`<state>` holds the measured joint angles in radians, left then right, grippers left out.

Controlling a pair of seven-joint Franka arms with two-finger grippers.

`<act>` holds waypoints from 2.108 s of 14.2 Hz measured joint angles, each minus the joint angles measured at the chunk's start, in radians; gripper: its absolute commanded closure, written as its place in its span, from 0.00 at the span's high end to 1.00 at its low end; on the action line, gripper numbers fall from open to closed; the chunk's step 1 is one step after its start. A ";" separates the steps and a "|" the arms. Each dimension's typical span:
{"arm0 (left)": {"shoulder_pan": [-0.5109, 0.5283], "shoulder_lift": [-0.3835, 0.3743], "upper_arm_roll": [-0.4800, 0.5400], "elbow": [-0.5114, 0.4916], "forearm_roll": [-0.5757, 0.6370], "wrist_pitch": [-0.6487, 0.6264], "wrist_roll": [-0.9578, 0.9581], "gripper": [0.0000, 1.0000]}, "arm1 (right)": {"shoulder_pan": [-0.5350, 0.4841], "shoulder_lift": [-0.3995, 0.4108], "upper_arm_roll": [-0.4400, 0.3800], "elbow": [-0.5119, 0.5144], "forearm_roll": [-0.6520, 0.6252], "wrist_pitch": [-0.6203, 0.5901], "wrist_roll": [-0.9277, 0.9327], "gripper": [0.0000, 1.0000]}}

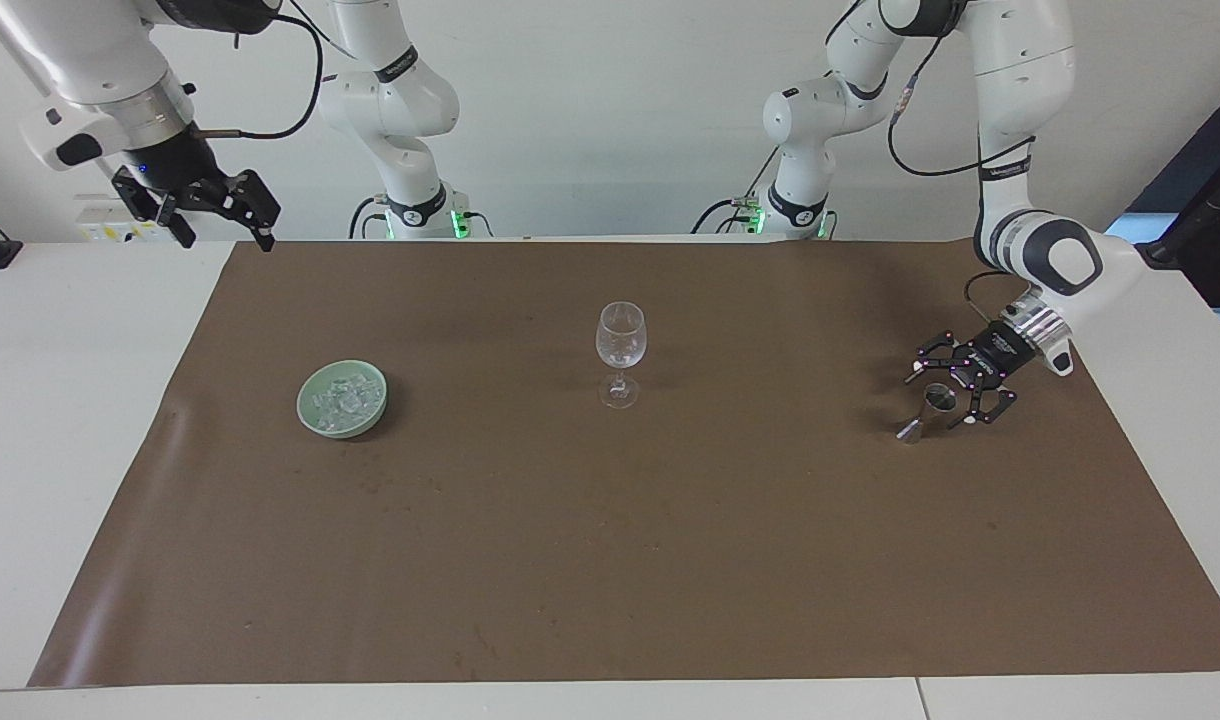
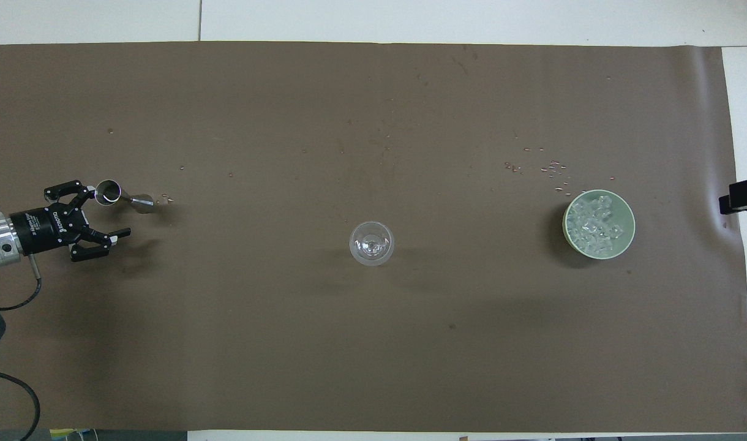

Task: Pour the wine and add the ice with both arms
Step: 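Reach the left gripper to the small silver cup and grasp it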

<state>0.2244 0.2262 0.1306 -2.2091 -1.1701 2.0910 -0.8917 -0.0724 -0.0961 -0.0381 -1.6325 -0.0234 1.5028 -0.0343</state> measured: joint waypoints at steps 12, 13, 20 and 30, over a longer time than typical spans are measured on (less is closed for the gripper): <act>-0.050 -0.008 -0.003 -0.018 -0.071 0.075 0.004 0.95 | 0.000 0.000 0.000 0.000 0.000 0.000 0.000 1.00; -0.058 -0.008 -0.003 -0.018 -0.072 0.082 0.004 0.93 | 0.000 0.000 0.000 0.000 0.000 0.000 0.000 1.00; -0.069 -0.008 -0.002 -0.018 -0.074 0.104 0.003 0.67 | 0.000 0.000 0.000 0.000 0.000 0.000 0.000 1.00; -0.067 -0.025 0.001 -0.018 -0.100 0.110 0.003 0.00 | 0.000 0.000 0.000 0.000 0.000 0.000 0.000 1.00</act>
<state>0.1573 0.2015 0.1313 -2.2266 -1.2702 2.2014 -0.8886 -0.0724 -0.0961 -0.0381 -1.6325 -0.0234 1.5028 -0.0343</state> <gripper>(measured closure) 0.775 0.000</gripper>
